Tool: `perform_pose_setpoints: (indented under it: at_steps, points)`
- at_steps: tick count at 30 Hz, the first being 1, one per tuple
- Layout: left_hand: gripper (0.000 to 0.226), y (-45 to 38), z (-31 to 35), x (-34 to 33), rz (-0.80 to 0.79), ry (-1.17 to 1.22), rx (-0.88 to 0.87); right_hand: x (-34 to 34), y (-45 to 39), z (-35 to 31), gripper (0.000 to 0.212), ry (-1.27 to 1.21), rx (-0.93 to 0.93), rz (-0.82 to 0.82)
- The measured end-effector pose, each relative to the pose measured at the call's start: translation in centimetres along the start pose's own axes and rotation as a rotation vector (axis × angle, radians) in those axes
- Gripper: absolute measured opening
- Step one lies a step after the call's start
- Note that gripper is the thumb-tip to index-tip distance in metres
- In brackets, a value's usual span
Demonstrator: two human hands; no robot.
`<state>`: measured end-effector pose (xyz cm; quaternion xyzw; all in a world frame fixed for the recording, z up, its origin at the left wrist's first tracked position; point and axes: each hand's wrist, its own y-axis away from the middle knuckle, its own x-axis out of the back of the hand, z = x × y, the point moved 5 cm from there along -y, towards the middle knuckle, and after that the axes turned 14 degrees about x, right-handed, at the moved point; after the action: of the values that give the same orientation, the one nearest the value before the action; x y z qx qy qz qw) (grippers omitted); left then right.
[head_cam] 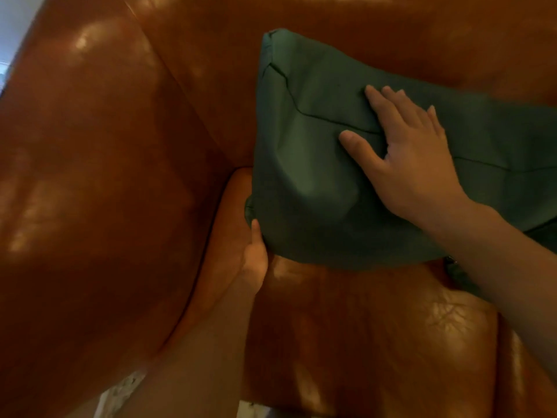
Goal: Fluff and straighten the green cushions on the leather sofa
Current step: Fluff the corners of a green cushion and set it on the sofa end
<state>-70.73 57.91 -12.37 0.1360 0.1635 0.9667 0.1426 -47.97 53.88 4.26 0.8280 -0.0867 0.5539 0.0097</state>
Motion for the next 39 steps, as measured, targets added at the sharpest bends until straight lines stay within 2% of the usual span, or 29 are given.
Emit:
perform_pose_setpoints:
  at_steps: [2, 3, 4, 7, 10, 13, 19, 22, 24, 26, 29, 31, 32, 34, 36, 39]
  points:
    - [0.041, 0.4, -2.0, -0.2, 0.092, 0.073, 0.173, 0.1, -0.1, 0.2, 0.073, -0.019, -0.008, 0.013]
    - [0.033, 0.5, -3.9, -0.1, 0.138, 0.123, 0.366, 0.1, -0.1, 0.3, 0.073, -0.029, -0.015, 0.021]
    - [0.041, 0.1, -5.2, -0.3, 0.116, 0.195, 0.503, 0.1, 0.0, 0.3, 0.073, -0.037, -0.021, 0.027]
    - [0.074, -2.5, -5.8, -1.3, 0.006, 0.44, 0.641, -0.1, 0.1, 0.2, 0.073, -0.049, -0.02, 0.041]
    - [0.071, -4.9, -6.3, -3.0, -0.02, 0.548, 0.668, -0.2, 0.0, 0.5, 0.074, -0.056, -0.02, 0.047]
    - [0.055, -3.9, -7.9, -3.0, -0.048, 0.436, 0.555, -0.2, -0.1, 0.5, 0.072, -0.062, -0.018, 0.056]
    - [0.061, -2.4, -9.9, -0.2, 0.038, 0.037, 0.72, -0.3, -0.4, 0.4, 0.07, -0.041, -0.016, 0.026]
    - [0.057, -0.2, -8.7, 1.3, 0.019, -0.344, 0.735, -0.4, -0.6, 0.3, 0.072, -0.029, -0.016, 0.018]
    - [0.042, 1.7, -6.5, 2.5, 0.064, -0.563, 0.652, -0.3, -0.7, 0.3, 0.073, -0.013, -0.016, 0.016]
    - [0.031, 3.5, -2.3, 2.6, 0.163, -0.58, 0.406, -0.2, -0.6, 0.2, 0.074, 0.0, -0.02, 0.002]
    - [0.027, 7.1, 8.4, 1.4, 0.325, -0.515, -0.215, 0.0, -0.6, -0.1, 0.069, -0.029, -0.023, -0.035]
    - [0.018, 9.5, 15.2, -0.9, 0.259, -0.448, -0.591, 0.9, -0.5, -0.1, 0.059, -0.191, -0.038, 0.0]
    - [0.017, 10.0, 17.8, -2.4, 0.198, -0.425, -0.695, 1.8, -0.2, 0.0, 0.053, -0.311, -0.059, 0.069]
    - [0.028, 9.8, 21.9, -6.1, 0.089, -0.461, -0.746, 4.0, 1.0, 0.7, 0.046, -0.486, -0.116, 0.281]
    - [0.043, 8.4, 23.6, -10.1, -0.015, -0.655, -0.644, 5.1, 2.7, 1.3, 0.044, -0.525, -0.163, 0.398]
    - [0.057, 5.4, 22.3, -13.9, -0.025, -1.162, -0.565, 3.9, 4.4, 2.2, 0.046, -0.413, -0.179, 0.274]
